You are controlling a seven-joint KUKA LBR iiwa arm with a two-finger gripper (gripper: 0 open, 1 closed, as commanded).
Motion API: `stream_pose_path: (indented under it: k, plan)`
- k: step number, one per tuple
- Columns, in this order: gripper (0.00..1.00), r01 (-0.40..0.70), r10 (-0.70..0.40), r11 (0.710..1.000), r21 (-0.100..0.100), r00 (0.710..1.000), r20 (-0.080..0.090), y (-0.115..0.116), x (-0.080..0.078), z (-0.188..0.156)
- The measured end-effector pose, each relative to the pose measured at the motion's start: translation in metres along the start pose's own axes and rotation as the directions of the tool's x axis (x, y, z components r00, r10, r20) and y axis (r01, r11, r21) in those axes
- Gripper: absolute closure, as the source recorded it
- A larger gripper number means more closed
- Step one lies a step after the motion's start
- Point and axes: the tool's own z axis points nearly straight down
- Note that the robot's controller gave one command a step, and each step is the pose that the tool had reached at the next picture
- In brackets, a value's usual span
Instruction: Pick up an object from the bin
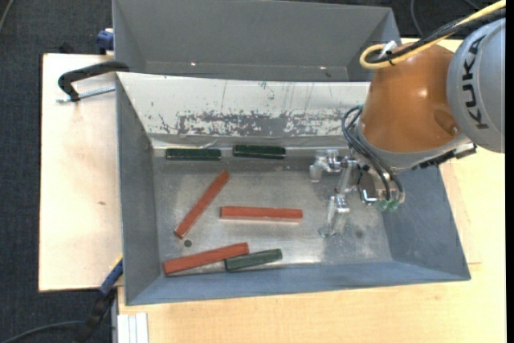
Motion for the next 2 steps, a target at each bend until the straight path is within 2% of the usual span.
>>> stream_pose_path:
  k: [1, 2]
  plan:
    - [0.0, 0.114, -0.114, 0.993, -0.001, 0.993, 0.0, 0.047, -0.0009, 0.1027]
    - [1.0, 0.111, -0.111, 0.994, 0.001, 0.994, 0.008, 0.0452, -0.003, 0.0987]
